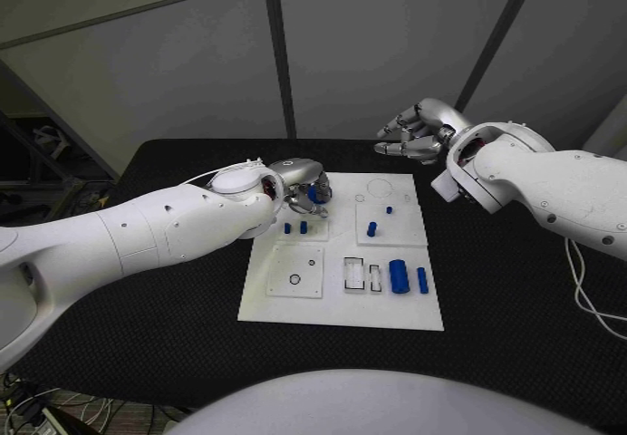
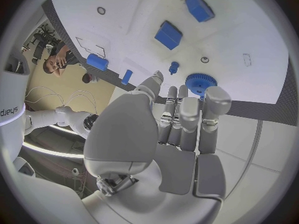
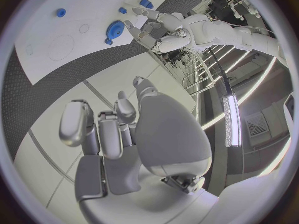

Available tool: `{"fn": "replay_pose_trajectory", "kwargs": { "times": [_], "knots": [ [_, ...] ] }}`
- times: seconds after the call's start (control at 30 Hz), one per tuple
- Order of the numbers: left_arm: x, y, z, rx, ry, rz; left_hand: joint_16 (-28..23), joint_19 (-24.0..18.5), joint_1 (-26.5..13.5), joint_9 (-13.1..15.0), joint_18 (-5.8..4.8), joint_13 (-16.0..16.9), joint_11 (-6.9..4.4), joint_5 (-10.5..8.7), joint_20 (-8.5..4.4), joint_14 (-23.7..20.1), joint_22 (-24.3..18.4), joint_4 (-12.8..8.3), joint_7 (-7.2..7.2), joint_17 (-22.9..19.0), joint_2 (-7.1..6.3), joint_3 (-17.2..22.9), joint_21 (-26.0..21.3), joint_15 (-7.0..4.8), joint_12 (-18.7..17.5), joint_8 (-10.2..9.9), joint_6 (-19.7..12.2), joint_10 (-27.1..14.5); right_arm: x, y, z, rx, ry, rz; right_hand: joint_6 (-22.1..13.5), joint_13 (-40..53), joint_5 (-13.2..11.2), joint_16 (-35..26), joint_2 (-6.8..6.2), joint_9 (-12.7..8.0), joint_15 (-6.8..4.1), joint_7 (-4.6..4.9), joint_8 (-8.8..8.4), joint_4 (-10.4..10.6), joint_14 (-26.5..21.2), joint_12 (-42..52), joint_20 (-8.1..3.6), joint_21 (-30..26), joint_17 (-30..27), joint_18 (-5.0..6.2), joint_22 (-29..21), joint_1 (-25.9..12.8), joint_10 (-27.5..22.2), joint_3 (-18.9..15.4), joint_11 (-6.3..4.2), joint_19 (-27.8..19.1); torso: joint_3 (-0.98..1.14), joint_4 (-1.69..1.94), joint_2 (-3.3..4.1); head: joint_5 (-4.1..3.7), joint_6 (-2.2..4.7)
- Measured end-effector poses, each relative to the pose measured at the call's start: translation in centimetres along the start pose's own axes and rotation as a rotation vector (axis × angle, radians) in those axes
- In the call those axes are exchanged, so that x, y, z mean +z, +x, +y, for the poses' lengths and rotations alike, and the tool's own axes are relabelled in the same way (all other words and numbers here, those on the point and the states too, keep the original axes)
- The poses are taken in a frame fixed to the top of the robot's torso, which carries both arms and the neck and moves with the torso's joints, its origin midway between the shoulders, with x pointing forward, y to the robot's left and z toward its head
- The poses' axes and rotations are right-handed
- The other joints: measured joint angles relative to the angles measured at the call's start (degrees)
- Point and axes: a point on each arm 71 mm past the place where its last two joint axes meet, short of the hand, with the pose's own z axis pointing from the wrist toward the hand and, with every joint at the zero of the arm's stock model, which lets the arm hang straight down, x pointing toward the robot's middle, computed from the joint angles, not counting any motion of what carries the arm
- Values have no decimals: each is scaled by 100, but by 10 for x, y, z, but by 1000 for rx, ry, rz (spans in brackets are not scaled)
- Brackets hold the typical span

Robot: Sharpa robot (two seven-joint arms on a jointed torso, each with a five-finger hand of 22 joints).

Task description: Assemble the parts on the task board

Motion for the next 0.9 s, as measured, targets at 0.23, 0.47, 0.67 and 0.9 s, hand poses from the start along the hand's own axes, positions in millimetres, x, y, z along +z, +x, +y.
{"fn": "replay_pose_trajectory", "kwargs": {
  "times": [0.23, 0.47, 0.67, 0.9],
  "knots": [
    [2, 4, 1, 15, -2, 23, 79, 65, 27, -23, -3, -31, 17, 0, 15, 41, 81, -10, 0, 22, 27, -10, 89, -1, -53, -13, 41, 21, 0, 1, 1, 0, -1, 1, 0, 0, 0, 0, 0, 0, 0, 0, 0, 0, 0, 0, 0, 0, 0, 0, 0, 0, 0, 0, 0, 0, 1, 7, -1, -4, -5],
    [5, 8, 0, 29, -6, 35, 196, 138, 189, -78, -311, -115, 35, 0, 14, 81, 210, -87, 17, 18, 189, 125, 247, 0, -180, -67, 84, 138, 1, 2, 2, 1, -3, 3, 0, 1, 34, 0, 0, 0, 0, 0, 0, 15, 0, 0, 0, 0, 0, 0, 1, 0, 0, 16, 0, 0, 3, 10, -1, 14, -9],
    [6, 10, 3, 37, -14, 41, 279, 194, 288, -115, -30, -197, 36, 0, 30, 117, 327, -141, 26, 18, 226, 383, 379, 6, -256, -87, 190, 302, 1, 2, 2, 1, -4, 4, 0, 1, 34, 0, 0, 0, 0, 0, 0, 16, 0, 0, 0, 0, 0, 0, 1, 0, 0, 16, 0, 0, 3, 9, -1, 17, -19],
    [7, 15, 1, 37, -14, 50, 372, 256, 287, -159, -45, -267, 34, 0, 10, 142, 437, -167, 31, 14, 226, 580, 499, 21, -362, -123, 235, 444, 1, 2, 2, 1, -5, 5, 0, 1, 34, 0, 0, 0, 0, 0, 0, 15, 0, 0, 0, 0, -1, 0, 1, 0, 0, 16, 0, 1, 3, 7, -2, -3, -20]
  ]
}}
